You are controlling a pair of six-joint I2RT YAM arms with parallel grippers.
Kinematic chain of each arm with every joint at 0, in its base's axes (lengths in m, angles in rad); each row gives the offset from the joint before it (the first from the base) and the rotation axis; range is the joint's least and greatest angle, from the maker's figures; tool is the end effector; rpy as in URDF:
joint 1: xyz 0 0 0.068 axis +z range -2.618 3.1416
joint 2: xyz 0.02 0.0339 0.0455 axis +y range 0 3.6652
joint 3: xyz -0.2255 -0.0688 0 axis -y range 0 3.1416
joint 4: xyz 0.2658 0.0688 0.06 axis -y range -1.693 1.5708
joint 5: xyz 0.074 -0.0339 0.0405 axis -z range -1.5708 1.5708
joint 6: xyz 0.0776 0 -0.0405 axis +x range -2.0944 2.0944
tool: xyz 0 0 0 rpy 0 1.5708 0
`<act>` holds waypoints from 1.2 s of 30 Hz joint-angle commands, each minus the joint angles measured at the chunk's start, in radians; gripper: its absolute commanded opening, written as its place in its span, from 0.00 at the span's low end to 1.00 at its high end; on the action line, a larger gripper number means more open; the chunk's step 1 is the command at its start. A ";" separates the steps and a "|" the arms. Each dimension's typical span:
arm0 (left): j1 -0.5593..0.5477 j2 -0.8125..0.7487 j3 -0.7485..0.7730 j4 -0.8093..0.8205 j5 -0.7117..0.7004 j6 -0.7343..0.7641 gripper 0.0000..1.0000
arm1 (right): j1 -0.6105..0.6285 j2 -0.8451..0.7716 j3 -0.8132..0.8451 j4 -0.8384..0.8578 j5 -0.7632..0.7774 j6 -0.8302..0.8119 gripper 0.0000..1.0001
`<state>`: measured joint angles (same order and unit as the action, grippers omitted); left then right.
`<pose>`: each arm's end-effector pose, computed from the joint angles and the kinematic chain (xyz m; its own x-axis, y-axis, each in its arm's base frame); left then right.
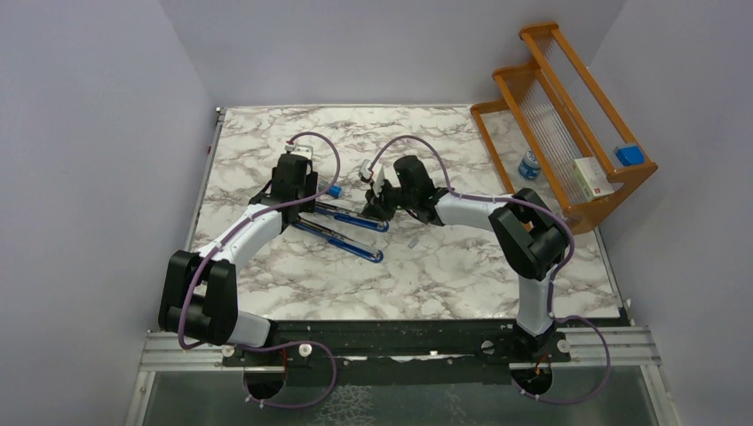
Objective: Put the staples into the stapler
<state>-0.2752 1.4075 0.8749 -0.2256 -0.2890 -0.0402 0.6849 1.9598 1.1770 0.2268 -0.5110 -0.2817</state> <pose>0.3433 -0.0740 0.1507 -0.6637 0.1474 -0.7334 0.0347 0.9854 0.1666 0.3296 0.3182 0.1024 -0.1498 -0.4355 -0.8876 -0.9527 0.3037 0.0118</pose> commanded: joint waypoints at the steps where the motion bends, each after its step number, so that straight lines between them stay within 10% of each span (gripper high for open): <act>1: -0.002 -0.008 0.029 0.007 -0.007 0.008 0.61 | -0.005 0.027 0.031 -0.040 -0.017 -0.010 0.01; 36: -0.002 -0.007 0.029 0.009 -0.009 0.008 0.61 | -0.005 0.029 0.084 -0.264 0.005 -0.018 0.01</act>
<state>-0.2752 1.4075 0.8749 -0.2256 -0.2890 -0.0399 0.6849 1.9896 1.2404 0.0868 -0.5114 -0.2974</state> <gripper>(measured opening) 0.613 0.163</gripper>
